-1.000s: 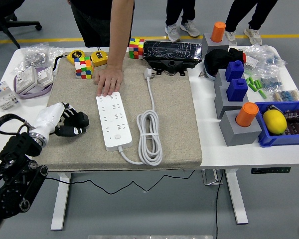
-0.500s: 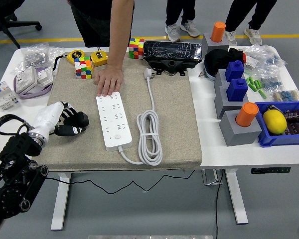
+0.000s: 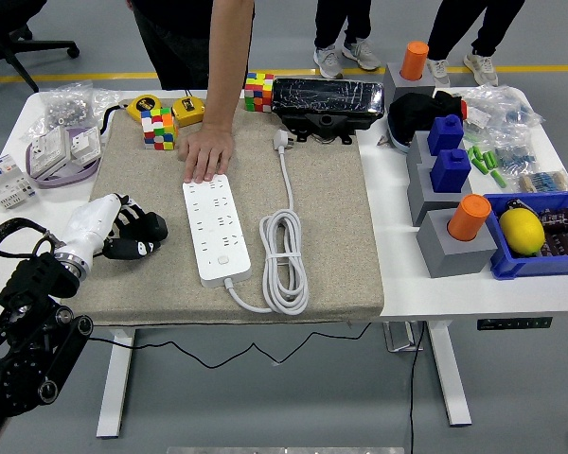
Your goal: Pick up the plug,place it near the board,insert it into the board,press the button
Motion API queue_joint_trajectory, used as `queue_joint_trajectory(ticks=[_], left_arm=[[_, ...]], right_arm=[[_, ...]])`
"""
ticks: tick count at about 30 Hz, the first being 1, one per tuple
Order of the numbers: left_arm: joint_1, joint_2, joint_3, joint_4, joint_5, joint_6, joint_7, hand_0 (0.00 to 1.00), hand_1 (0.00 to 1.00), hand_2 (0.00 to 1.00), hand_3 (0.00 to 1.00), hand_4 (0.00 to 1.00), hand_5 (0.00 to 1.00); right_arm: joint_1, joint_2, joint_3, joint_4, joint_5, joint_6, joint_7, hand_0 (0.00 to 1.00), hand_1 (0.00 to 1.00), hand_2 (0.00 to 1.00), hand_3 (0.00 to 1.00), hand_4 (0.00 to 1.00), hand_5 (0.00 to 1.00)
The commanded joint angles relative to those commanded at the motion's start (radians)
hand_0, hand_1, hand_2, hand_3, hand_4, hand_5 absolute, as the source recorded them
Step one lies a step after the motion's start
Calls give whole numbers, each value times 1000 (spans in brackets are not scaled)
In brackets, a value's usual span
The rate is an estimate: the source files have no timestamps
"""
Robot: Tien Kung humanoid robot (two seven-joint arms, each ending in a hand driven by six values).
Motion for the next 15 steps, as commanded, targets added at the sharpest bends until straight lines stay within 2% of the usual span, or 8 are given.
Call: queue_joint_trajectory(ticks=[15], left_arm=[[-3, 3, -3, -14, 0, 8, -4, 340, 367, 395, 517, 749, 2]], right_arm=[[3, -1, -6, 0, 6, 2, 1, 786, 695, 713, 761, 998, 998]])
